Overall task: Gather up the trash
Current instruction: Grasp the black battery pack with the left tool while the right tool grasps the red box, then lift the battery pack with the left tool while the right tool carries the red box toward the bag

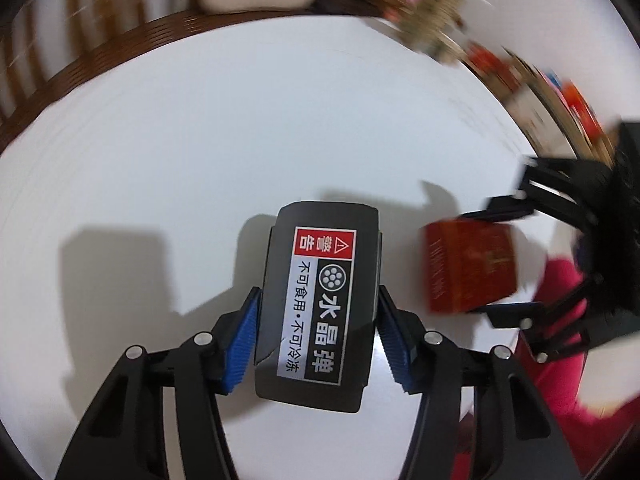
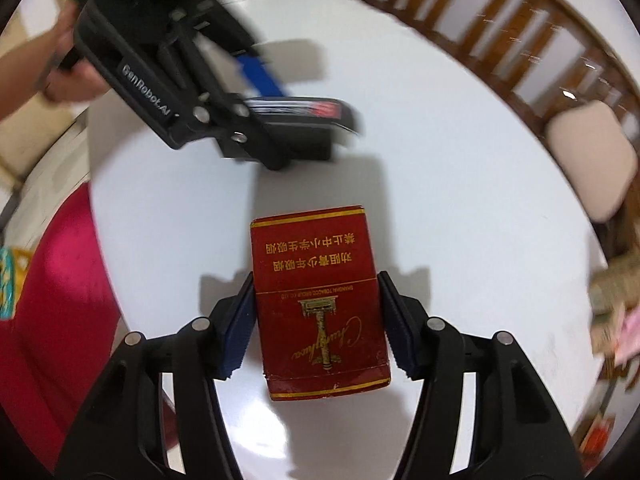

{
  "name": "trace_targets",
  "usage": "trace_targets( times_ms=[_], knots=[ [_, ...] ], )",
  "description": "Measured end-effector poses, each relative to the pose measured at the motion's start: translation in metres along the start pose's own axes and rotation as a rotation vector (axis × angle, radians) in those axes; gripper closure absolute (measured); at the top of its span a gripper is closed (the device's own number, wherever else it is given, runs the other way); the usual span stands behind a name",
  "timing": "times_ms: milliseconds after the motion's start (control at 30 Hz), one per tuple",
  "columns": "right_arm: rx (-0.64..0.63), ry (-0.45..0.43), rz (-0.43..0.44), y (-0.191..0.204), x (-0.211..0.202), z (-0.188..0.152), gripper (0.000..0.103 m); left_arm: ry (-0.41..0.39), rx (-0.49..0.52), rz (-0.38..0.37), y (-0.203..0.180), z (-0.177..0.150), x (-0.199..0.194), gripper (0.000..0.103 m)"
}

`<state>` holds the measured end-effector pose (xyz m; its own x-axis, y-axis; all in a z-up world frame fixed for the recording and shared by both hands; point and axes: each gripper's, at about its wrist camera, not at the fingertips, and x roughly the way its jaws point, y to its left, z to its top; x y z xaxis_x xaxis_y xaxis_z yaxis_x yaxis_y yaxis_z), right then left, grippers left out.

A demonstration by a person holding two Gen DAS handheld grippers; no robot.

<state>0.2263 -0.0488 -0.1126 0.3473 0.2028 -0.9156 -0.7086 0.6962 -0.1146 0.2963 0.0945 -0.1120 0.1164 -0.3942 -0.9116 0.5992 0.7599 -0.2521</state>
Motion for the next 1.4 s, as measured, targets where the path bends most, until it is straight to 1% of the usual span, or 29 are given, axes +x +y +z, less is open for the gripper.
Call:
trace_targets(
  times_ms=[33, 100, 167, 233, 300, 333, 433, 567, 733, 800, 867, 967, 1000, 1067, 1100, 1233, 1400],
  knots=[
    [0.025, -0.018, -0.044, 0.000, -0.006, -0.003, 0.046, -0.019, -0.033, 0.024, -0.001, -0.006, -0.003, 0.049],
    [0.075, -0.041, -0.102, -0.005, -0.016, -0.006, 0.046, -0.047, -0.074, 0.054, -0.002, -0.012, -0.012, 0.049],
    [0.157, -0.075, -0.156, -0.012, -0.030, -0.011, 0.046, -0.075, -0.113, 0.079, -0.004, -0.017, -0.025, 0.049],
    [0.220, -0.109, -0.196, -0.018, -0.045, -0.016, 0.046, -0.098, -0.141, 0.126, -0.012, -0.024, -0.036, 0.049],
    [0.270, -0.156, -0.217, -0.018, -0.063, -0.018, 0.046, -0.120, -0.152, 0.162, -0.021, -0.029, -0.046, 0.049],
    [0.280, -0.170, -0.224, -0.016, -0.069, -0.019, 0.046, -0.145, -0.152, 0.205, -0.029, -0.034, -0.055, 0.049],
    [0.308, -0.222, -0.241, -0.009, -0.098, -0.023, 0.046, -0.181, -0.134, 0.284, -0.057, -0.039, -0.069, 0.049],
    [0.317, -0.290, -0.248, 0.005, -0.137, -0.023, 0.046, -0.229, -0.121, 0.323, -0.093, -0.047, -0.084, 0.049],
    [0.303, -0.352, -0.263, 0.033, -0.180, -0.044, 0.046, -0.289, -0.097, 0.365, -0.135, -0.066, -0.102, 0.049],
    [0.302, -0.380, -0.255, 0.042, -0.194, -0.054, 0.046, -0.312, -0.084, 0.389, -0.152, -0.075, -0.108, 0.049],
    [0.301, -0.394, -0.256, 0.049, -0.204, -0.062, 0.046, -0.327, -0.077, 0.391, -0.167, -0.085, -0.114, 0.049],
    [0.303, -0.412, -0.263, 0.061, -0.217, -0.080, 0.046, -0.332, -0.085, 0.358, -0.183, -0.097, -0.117, 0.049],
    [0.304, -0.417, -0.263, 0.064, -0.220, -0.084, 0.046, -0.339, -0.083, 0.358, -0.188, -0.101, -0.117, 0.049],
    [0.303, -0.428, -0.269, 0.072, -0.227, -0.093, 0.046, -0.353, -0.070, 0.393, -0.201, -0.109, -0.117, 0.049],
    [0.303, -0.432, -0.271, 0.076, -0.230, -0.097, 0.046, -0.357, -0.064, 0.397, -0.206, -0.114, -0.118, 0.049],
    [0.299, -0.445, -0.282, 0.092, -0.242, -0.114, 0.046, -0.361, -0.058, 0.378, -0.227, -0.130, -0.115, 0.049],
    [0.279, -0.438, -0.301, 0.110, -0.251, -0.131, 0.046, -0.365, -0.041, 0.374, -0.245, -0.147, -0.112, 0.049]
  ],
)
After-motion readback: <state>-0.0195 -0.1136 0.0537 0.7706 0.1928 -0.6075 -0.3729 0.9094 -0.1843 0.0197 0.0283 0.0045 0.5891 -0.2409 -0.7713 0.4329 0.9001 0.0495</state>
